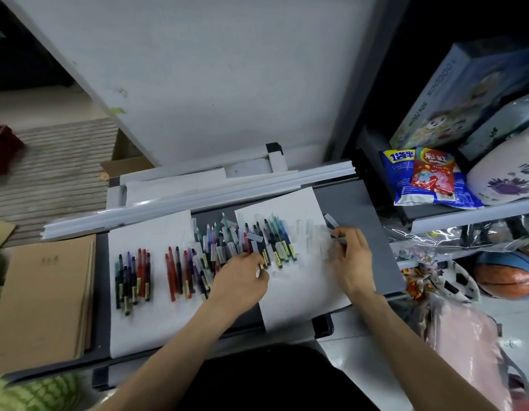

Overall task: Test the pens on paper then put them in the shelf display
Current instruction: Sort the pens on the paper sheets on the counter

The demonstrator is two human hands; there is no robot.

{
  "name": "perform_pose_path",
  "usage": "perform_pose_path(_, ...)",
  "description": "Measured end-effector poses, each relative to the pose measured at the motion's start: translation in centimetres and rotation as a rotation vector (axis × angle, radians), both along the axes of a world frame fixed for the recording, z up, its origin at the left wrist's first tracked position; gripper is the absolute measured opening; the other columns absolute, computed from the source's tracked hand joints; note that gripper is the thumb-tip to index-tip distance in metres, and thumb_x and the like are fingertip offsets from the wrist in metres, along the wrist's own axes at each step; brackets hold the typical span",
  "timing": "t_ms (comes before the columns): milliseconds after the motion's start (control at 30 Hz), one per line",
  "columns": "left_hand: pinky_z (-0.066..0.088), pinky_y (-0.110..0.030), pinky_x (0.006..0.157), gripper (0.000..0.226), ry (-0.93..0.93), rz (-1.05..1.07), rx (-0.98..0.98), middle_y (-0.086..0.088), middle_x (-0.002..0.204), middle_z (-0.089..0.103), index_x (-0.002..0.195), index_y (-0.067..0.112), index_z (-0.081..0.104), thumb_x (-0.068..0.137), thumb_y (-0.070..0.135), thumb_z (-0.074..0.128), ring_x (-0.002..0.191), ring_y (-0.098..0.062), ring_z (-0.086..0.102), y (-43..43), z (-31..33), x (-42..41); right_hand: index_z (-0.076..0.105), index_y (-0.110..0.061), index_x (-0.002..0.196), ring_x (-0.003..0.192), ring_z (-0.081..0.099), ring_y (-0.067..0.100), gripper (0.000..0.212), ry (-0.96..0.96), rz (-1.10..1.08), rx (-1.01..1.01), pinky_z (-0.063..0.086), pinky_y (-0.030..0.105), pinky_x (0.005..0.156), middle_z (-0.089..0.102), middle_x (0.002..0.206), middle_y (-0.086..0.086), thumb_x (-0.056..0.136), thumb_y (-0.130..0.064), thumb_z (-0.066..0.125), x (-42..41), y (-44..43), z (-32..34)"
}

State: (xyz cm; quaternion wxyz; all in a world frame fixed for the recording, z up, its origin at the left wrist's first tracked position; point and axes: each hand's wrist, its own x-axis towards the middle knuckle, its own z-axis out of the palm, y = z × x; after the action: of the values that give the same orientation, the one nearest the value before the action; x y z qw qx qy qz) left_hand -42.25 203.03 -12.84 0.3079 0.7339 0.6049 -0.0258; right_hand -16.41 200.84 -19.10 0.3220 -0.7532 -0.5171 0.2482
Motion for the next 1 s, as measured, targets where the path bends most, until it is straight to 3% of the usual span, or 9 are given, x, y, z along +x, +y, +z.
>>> perform_pose_path(100,0.06,-0.036,0.084,0.032,0.0,0.017,-0.002,0.004,0.12,0.067,0.129,0.021,0.063,0.102,0.033,0.053,0.097,-0.015,0.067,0.0,-0.1,-0.1,0.065,-0.011,0.116,0.106,0.055,0.023,0.02,-0.069,-0.005,-0.008,0.054,0.043,0.096,0.058,0.12,0.004,0.097,-0.006,0.062,-0.3,0.3,0.6)
perform_pose_path(200,0.06,-0.037,0.085,0.031,0.011,0.028,0.006,0.004,0.118,0.068,0.128,0.02,0.063,0.102,0.033,0.053,0.098,-0.017,0.067,0.1,0.1,0.0,0.067,-0.011,0.112,0.103,0.056,0.023,0.017,-0.16,0.08,-0.021,0.049,0.033,0.086,0.064,0.115,0.006,0.096,-0.014,0.064,-1.9,1.2,1.9)
perform_pose_path(267,0.061,-0.039,0.084,0.03,0.015,0.03,0.007,0.003,0.115,0.068,0.126,0.02,0.064,0.102,0.032,0.053,0.096,-0.018,0.067,0.1,0.2,-0.1,0.069,-0.011,0.11,0.091,0.061,0.021,0.018,-0.184,0.184,-0.076,0.048,0.028,0.077,0.067,0.107,0.004,0.096,-0.022,0.064,-3.6,1.9,3.0)
perform_pose_path(433,0.06,-0.04,0.086,0.03,0.019,0.039,0.013,0.001,0.113,0.07,0.125,0.019,0.066,0.099,0.027,0.053,0.1,-0.022,0.068,0.4,0.1,-0.4,0.066,-0.013,0.098,0.084,0.069,0.029,0.016,-0.231,0.332,-0.254,0.057,0.038,0.073,0.071,0.09,0.005,0.097,-0.028,0.061,-8.1,3.1,4.1)
perform_pose_path(567,0.059,-0.039,0.082,0.032,0.032,0.023,0.017,-0.003,0.113,0.069,0.128,0.021,0.063,0.097,0.023,0.057,0.103,-0.027,0.068,1.2,-0.1,0.3,0.059,-0.013,0.108,0.09,0.066,0.033,0.027,-0.306,0.369,-0.325,0.054,0.038,0.075,0.069,0.101,0.008,0.097,-0.037,0.065,-9.9,2.9,3.3)
perform_pose_path(767,0.055,-0.039,0.068,0.052,0.032,0.055,-0.009,-0.008,0.098,0.066,0.142,0.023,0.046,0.094,0.025,0.065,0.092,-0.032,0.069,2.6,-1.7,2.2,0.059,-0.014,0.092,0.076,0.06,0.03,0.014,-0.256,0.295,-0.365,0.044,0.032,0.064,0.07,0.092,0.009,0.093,-0.028,0.063,-9.9,2.8,2.9)
perform_pose_path(900,0.057,-0.04,0.068,0.052,0.075,0.061,0.002,-0.009,0.1,0.069,0.136,0.022,0.049,0.09,0.028,0.071,0.091,-0.034,0.07,2.8,-2.8,2.7,0.064,-0.019,0.09,0.076,0.066,0.026,0.015,-0.096,0.149,-0.341,0.057,0.035,0.067,0.07,0.084,0.001,0.091,-0.033,0.066,-8.5,2.4,3.5)
perform_pose_path(1000,0.062,-0.045,0.074,0.04,0.082,0.033,0.02,-0.006,0.094,0.066,0.127,0.017,0.056,0.091,0.024,0.072,0.09,-0.032,0.071,2.9,-3.4,2.8,0.067,-0.019,0.096,0.082,0.069,0.026,0.014,-0.135,0.098,-0.328,0.061,0.038,0.077,0.073,0.088,0.002,0.093,-0.033,0.068,-5.9,2.3,3.7)
